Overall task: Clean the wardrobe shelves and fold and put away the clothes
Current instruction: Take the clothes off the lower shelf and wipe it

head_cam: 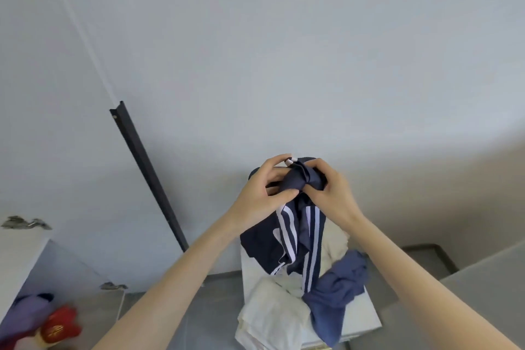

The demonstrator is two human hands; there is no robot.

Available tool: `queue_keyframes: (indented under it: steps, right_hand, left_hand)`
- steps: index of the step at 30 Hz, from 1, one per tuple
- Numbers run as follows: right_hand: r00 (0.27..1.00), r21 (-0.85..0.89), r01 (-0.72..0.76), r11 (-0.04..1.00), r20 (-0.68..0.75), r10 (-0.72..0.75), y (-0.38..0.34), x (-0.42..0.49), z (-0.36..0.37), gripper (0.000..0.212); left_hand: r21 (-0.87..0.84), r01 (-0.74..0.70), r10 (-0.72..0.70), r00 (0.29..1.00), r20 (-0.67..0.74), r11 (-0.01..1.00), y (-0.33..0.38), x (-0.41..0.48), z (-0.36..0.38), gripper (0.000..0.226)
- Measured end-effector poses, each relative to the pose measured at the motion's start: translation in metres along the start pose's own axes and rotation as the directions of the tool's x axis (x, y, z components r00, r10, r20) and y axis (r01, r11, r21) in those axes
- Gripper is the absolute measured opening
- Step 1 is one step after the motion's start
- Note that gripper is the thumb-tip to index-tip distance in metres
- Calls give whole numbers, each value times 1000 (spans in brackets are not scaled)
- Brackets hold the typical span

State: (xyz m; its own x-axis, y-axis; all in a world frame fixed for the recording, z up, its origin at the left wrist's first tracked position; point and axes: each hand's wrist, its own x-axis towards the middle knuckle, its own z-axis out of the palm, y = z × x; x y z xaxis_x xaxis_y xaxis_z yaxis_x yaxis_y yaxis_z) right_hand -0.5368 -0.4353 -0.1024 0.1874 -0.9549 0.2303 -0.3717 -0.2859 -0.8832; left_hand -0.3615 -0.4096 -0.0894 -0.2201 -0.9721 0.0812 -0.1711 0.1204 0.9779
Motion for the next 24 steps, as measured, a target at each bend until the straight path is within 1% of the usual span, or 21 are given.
queue_keyframes:
  steps: [3,6,8,11,14,16,18,19,21,24]
  right_hand:
    - [998,-33,-32,999,-50,30,39,3,-34,36]
    - [993,-55,-91,994,-79,86,83,5,-50,43]
    - [988,-57,-129,990,-91,124,118,5,-52,47]
    - [978,-66,-185,981,-114,177,175,6,-45,44]
    - [956,-104,-286,953,-96,277,244,0,-28,44]
    - [934,-179,-355,917,-18,358,293,-9,-18,42]
    - [881,-257,-422,869,111,460,334,-20,-11,44]
    - [854,-291,-438,851,160,495,352,-25,-8,47]
    - [824,-312,-455,834,209,527,380,-36,-2,56]
    - [789,-326,-464,824,272,551,414,-49,9,69]
  left_hand:
    - [52,-7,5,1000,28,999,-15,29,40,55]
    - [136,8,-18,997,76,991,-43,54,70,58]
    - [209,17,-41,993,113,978,-71,69,89,59]
    - [326,20,-63,991,122,945,-129,89,112,60]
    - [430,45,-106,987,120,902,-194,98,132,62]
    - [487,60,-174,966,194,872,-235,97,144,63]
    - [595,55,-266,925,273,802,-275,94,155,65]
    - [666,39,-305,908,288,745,-293,93,160,67]
    - [779,11,-378,878,293,627,-322,93,169,70]
    - [855,-16,-411,872,265,518,-352,97,178,67]
